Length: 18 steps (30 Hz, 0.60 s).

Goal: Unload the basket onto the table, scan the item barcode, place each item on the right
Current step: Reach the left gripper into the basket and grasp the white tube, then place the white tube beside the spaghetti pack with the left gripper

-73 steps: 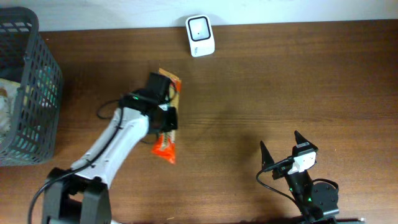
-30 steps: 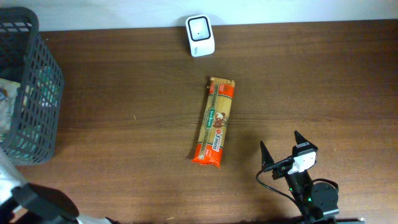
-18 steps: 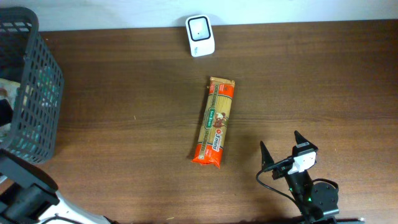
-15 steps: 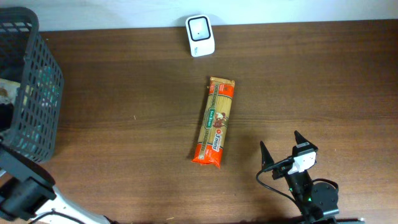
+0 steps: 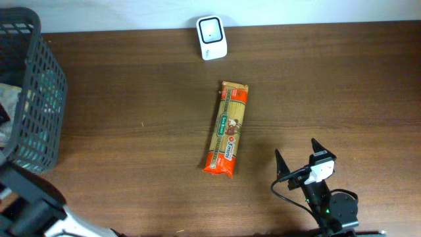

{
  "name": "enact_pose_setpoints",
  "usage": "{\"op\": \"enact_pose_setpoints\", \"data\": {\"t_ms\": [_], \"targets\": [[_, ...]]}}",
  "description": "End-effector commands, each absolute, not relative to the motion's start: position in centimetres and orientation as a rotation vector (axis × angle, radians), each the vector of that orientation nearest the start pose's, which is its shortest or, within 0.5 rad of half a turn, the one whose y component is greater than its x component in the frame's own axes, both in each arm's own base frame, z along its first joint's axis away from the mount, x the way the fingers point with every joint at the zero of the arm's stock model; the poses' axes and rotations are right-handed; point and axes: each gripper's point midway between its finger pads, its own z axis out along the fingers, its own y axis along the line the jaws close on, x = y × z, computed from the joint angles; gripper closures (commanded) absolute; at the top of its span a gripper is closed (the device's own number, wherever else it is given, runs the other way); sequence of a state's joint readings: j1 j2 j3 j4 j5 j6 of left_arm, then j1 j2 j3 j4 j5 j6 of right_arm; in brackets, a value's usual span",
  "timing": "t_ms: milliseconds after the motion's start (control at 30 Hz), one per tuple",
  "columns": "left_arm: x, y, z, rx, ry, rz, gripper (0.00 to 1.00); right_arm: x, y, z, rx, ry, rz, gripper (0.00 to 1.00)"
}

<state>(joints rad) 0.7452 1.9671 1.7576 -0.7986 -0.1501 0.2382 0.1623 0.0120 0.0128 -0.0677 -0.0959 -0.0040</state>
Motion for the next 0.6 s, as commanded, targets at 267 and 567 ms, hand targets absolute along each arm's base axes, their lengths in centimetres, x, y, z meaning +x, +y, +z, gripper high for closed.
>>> {"op": "enact_pose_setpoints", "data": {"t_ms": [267,567], "targets": [[38.5,0.1,30.8,-0.066,2.392,-0.128,1.0,24.0,5.5,15.8,-0.208,1.631,0.2,0.01],[34.5,-12.9,8.7,0.074,2.723,-0.187,1.0,24.0,5.5,15.8,-0.208,1.631,0.2,0.01]]}}
